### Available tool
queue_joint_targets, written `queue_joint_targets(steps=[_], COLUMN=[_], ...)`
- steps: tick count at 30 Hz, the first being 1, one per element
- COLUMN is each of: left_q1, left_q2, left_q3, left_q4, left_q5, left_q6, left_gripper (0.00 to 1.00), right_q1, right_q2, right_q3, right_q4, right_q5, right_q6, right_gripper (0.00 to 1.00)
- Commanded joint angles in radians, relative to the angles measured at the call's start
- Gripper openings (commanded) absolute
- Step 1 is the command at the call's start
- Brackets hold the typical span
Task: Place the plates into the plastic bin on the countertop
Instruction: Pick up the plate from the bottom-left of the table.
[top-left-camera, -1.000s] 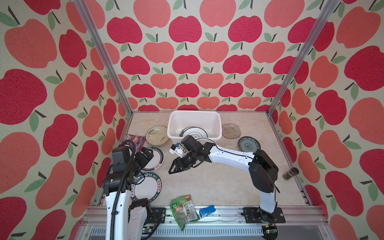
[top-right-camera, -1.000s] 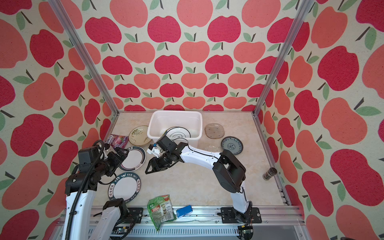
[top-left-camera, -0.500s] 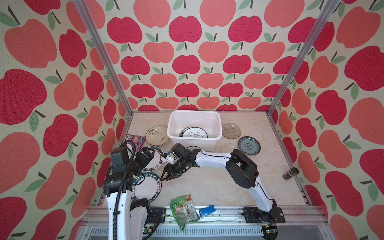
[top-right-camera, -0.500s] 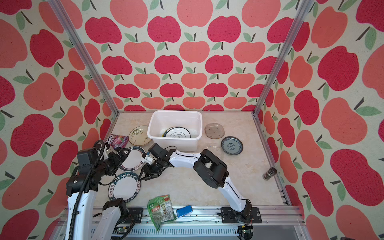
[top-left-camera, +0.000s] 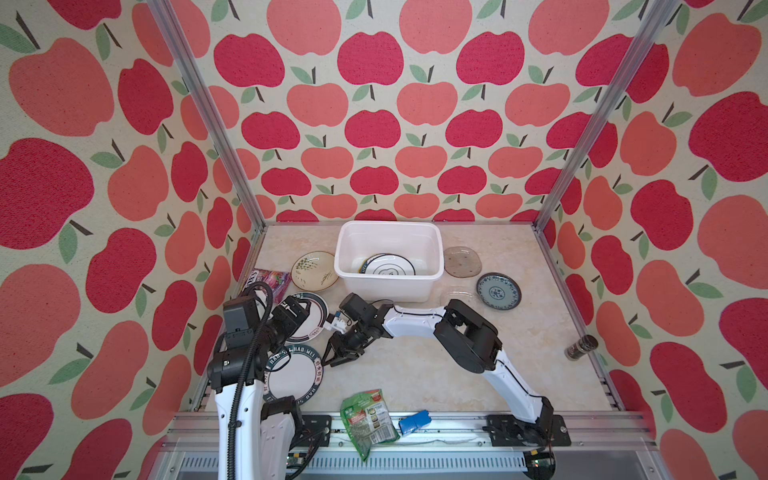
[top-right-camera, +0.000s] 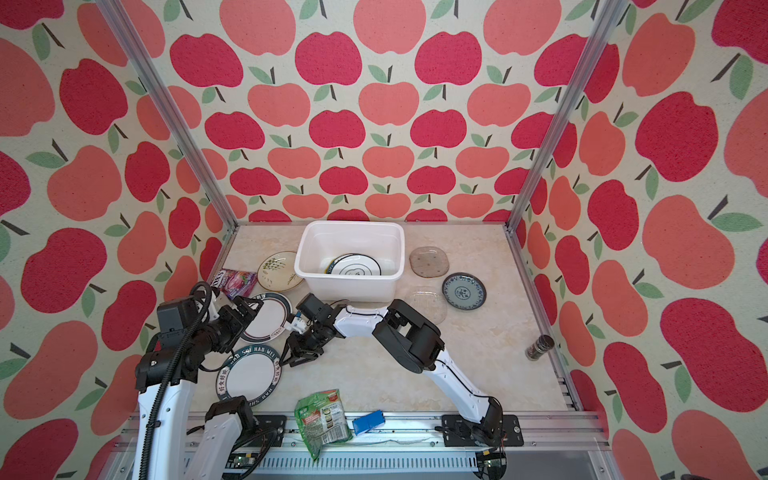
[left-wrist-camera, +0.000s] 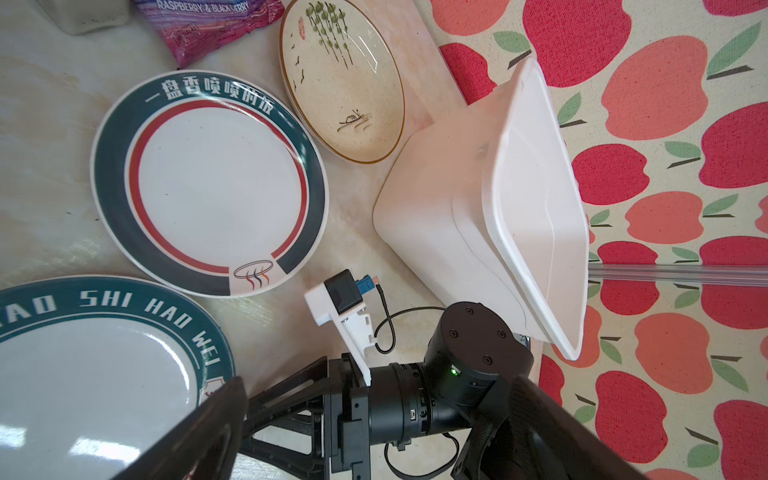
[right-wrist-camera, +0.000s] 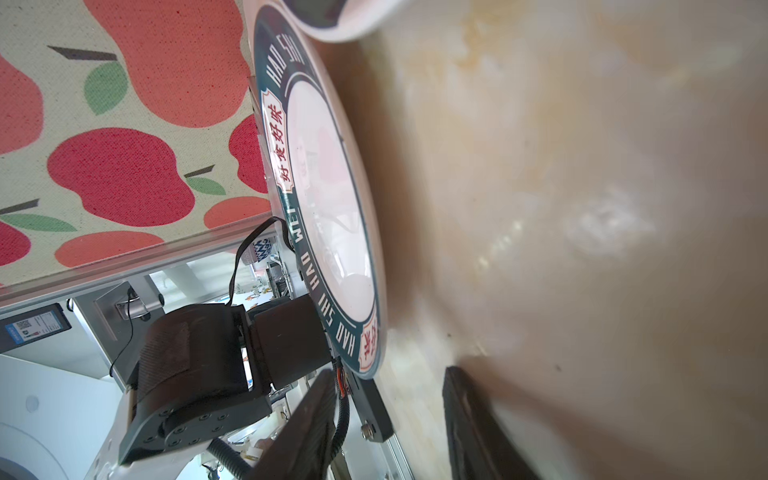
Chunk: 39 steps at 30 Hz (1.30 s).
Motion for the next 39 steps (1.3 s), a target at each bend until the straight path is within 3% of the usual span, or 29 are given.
queue_joint_targets(steps=[1, 15, 24, 31, 39], left_q1=[-0.006, -0.007, -0.009, -0.007, -0.008], left_q2=[-0.007, -0.024, -0.015, 0.000, -0.004], left_q3=[-0.016, -0.014, -0.017, 0.001, -0.019], left_q4=[0.023, 0.005, 0.020, 0.018, 0.025], left_q5=[0.012, 0.002, 0.007, 0.002, 0.006], left_q6=[0.019, 0.020, 0.026, 0.034, 0.034], left_gripper=[1.00, 1.00, 1.00, 1.00, 0.99], right_q1=[0.001, 0.034, 0.040, 0.023, 0.017], right_q2=[0.034, 0.131, 0.178, 0.160, 0.104], right_q3=[0.030, 0.088, 0.139, 0.106, 0.029], right_q4=[0.037, 0.125, 0.076, 0.078, 0.103], right_q5=[-0.014, -0.046, -0.043, -0.020, 0.008], right_q6=[0.034, 0.152, 0.154, 0.160, 0.161], right_gripper=[0.44, 0.36, 0.29, 0.12, 0.04])
